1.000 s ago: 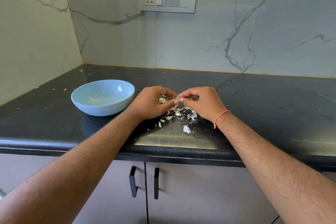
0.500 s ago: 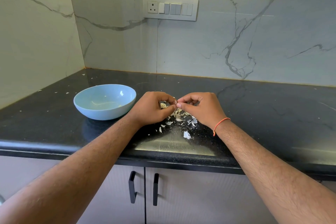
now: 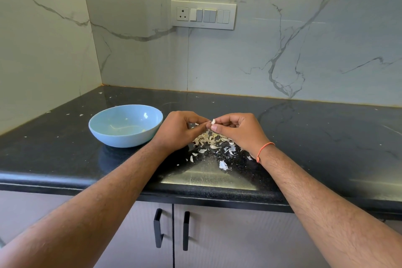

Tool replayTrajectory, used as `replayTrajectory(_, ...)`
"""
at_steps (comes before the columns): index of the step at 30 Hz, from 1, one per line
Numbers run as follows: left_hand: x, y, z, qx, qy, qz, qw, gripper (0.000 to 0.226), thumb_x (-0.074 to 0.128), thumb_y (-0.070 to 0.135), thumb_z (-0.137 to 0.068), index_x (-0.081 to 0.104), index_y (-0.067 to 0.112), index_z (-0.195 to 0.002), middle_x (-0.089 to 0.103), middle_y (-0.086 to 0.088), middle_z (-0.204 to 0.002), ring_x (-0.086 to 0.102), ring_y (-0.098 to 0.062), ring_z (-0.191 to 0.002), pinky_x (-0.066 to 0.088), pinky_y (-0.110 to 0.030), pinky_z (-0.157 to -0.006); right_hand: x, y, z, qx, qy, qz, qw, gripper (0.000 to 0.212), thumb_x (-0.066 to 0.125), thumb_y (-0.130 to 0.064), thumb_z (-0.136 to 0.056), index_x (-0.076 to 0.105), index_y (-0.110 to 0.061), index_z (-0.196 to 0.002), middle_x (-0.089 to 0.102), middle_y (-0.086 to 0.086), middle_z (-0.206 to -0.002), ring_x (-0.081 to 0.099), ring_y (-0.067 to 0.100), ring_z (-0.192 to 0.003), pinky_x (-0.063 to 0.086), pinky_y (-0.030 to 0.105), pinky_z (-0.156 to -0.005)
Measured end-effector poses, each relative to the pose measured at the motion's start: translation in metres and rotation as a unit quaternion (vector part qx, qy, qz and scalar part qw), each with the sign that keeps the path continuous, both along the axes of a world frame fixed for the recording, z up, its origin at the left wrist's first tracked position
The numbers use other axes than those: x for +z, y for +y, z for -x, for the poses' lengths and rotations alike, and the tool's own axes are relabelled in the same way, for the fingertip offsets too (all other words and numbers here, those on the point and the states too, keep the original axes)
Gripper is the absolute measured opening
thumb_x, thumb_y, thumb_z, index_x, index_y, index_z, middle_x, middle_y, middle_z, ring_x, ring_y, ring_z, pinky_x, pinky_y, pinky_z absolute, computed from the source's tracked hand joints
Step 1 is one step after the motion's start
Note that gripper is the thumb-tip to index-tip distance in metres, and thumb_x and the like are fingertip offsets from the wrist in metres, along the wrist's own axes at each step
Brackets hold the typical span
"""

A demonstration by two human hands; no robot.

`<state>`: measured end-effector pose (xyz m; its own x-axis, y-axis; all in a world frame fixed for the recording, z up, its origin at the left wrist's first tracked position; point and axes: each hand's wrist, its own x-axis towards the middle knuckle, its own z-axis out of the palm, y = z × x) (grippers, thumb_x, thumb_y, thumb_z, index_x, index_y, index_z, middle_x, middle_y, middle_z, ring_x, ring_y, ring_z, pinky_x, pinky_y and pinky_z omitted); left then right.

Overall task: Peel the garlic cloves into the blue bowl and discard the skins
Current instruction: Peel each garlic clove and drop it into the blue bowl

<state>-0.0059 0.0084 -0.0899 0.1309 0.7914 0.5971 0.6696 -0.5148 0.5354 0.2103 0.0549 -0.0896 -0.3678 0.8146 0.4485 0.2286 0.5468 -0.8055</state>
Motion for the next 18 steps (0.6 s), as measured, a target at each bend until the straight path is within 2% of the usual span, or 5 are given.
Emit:
replayTrajectory(3, 0.0, -0.001, -0.001, -0.003, 0.011, -0.009, 1.0, 0.014, 0.078, 0.035, -0.094, 0.085, 0.027, -0.104, 0.076, 0.015, -0.087, 0.058, 0.012, -0.063, 0.038, -0.006, -0.059, 0.0, 0.001, 0.0, 0.005, 0.029, 0.003, 1.0, 0.013, 0.088, -0.023, -0.083, 0.084, -0.024, -0.094, 0.081, 0.003, -0.092, 0.075, 0.036, -0.094, 0.06, 0.056, -0.091)
replayTrajectory(5, 0.0, -0.002, -0.003, -0.006, 0.019, -0.014, 1.0, 0.011, 0.079, 0.031, -0.095, 0.085, 0.025, -0.102, 0.074, 0.015, -0.084, 0.056, 0.015, -0.063, 0.037, -0.005, -0.061, 0.0, 0.002, 0.0, 0.007, 0.03, 0.004, 1.0, 0.013, 0.088, -0.023, -0.083, 0.084, -0.024, -0.095, 0.08, 0.003, -0.093, 0.074, 0.03, -0.089, 0.06, 0.056, -0.089)
replayTrajectory(10, 0.0, -0.002, -0.004, -0.019, 0.037, -0.026, 0.999, 0.009, 0.078, 0.026, -0.096, 0.086, 0.023, -0.099, 0.072, 0.015, -0.081, 0.057, 0.014, -0.064, 0.035, -0.004, -0.062, -0.002, 0.002, 0.002, 0.011, 0.015, -0.025, 1.0, 0.011, 0.085, -0.023, -0.086, 0.084, -0.025, -0.097, 0.079, 0.0, -0.096, 0.072, 0.021, -0.087, 0.061, 0.046, -0.084)
replayTrajectory(14, 0.0, -0.002, -0.003, -0.025, 0.06, -0.032, 0.997, 0.008, 0.079, 0.026, -0.095, 0.085, 0.021, -0.093, 0.077, 0.009, -0.095, 0.057, 0.018, -0.068, 0.034, -0.001, -0.065, 0.005, -0.002, 0.0, 0.005, 0.065, 0.011, 0.998, 0.011, 0.08, -0.016, -0.091, 0.083, -0.016, -0.102, 0.081, -0.003, -0.099, 0.075, 0.009, -0.091, 0.057, 0.022, -0.072)
replayTrajectory(18, -0.001, -0.001, -0.001, -0.01, 0.037, -0.019, 0.999, 0.013, 0.077, 0.028, -0.096, 0.083, 0.02, -0.088, 0.075, 0.018, -0.087, 0.059, 0.018, -0.069, 0.035, 0.0, -0.065, 0.011, 0.0, -0.009, -0.015, 0.096, 0.025, 0.995, 0.011, 0.075, -0.012, -0.095, 0.08, -0.015, -0.104, 0.081, 0.003, -0.091, 0.068, 0.009, -0.076, 0.054, 0.025, -0.062)
